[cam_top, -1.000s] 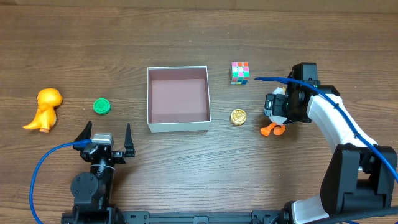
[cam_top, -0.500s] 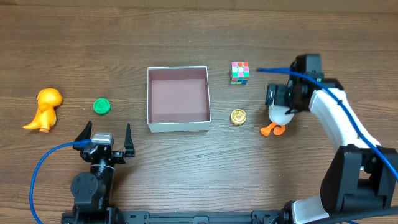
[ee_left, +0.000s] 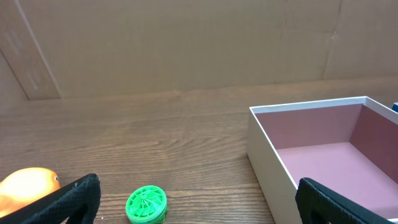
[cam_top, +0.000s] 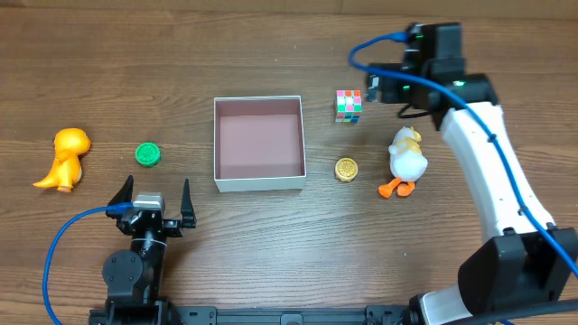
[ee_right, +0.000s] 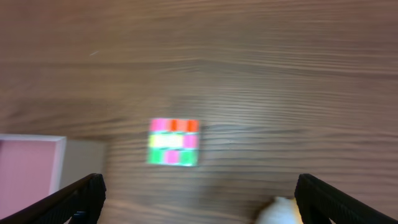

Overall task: Pack container
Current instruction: 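Move the right gripper left and lower it onto the Rubik's cube, then close the right gripper on the Rubik's cube and lift it, then carry the cube left with the right gripper over the box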

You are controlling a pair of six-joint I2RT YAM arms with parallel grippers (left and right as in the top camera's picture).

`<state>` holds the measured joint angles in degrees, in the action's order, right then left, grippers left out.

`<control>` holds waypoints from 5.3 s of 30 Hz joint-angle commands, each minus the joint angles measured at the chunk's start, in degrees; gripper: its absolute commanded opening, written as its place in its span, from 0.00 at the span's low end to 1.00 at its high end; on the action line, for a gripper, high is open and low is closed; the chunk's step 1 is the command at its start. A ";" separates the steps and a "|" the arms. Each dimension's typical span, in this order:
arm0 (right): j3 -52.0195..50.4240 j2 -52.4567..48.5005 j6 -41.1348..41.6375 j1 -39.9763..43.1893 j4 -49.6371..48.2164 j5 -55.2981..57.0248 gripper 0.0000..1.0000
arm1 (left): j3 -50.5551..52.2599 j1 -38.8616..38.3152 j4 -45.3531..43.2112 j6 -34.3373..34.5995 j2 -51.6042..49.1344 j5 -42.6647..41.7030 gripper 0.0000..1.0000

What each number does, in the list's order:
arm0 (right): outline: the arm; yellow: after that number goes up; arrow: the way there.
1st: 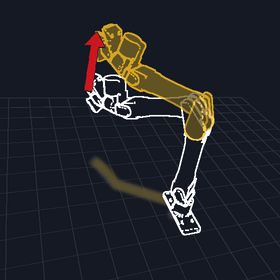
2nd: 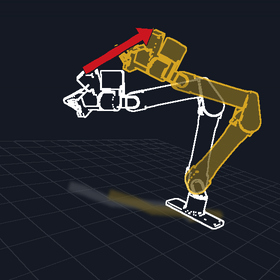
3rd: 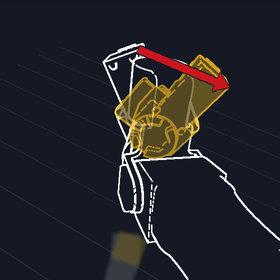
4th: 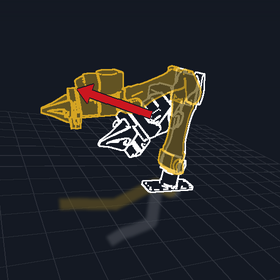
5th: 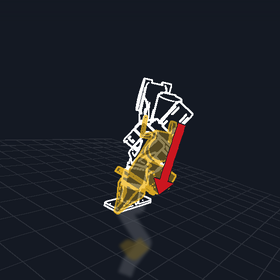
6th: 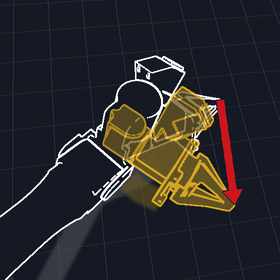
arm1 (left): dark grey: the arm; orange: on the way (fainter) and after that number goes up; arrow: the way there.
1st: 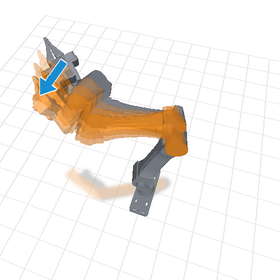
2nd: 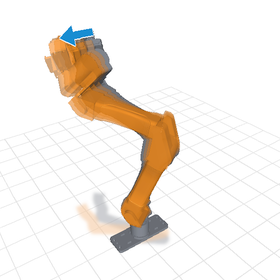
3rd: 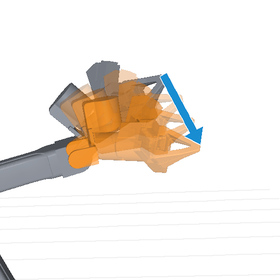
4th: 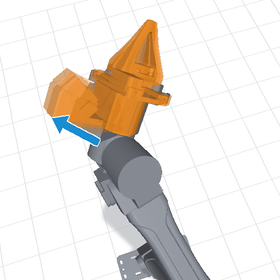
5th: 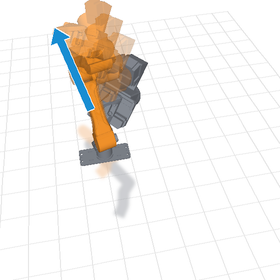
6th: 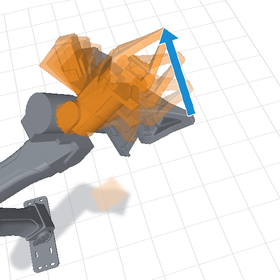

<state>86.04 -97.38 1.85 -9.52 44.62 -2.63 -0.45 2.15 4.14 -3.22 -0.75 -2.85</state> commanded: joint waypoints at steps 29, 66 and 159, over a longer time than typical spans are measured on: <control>1.27 -14.75 9.31 -4.33 -3.78 6.43 1.00 | 0.17 0.46 -0.02 -0.87 0.11 -0.98 1.00; 1.25 -22.36 7.08 -5.64 -6.62 7.80 1.00 | 0.17 0.46 -0.02 -0.87 0.11 -0.98 1.00; 40.72 -22.32 21.18 -22.45 33.53 5.49 0.45 | 0.17 0.46 -0.02 -0.87 0.11 -0.98 1.00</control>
<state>127.79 -119.98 20.71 -30.61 79.37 5.39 -0.45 2.15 4.14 -3.22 -0.75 -2.85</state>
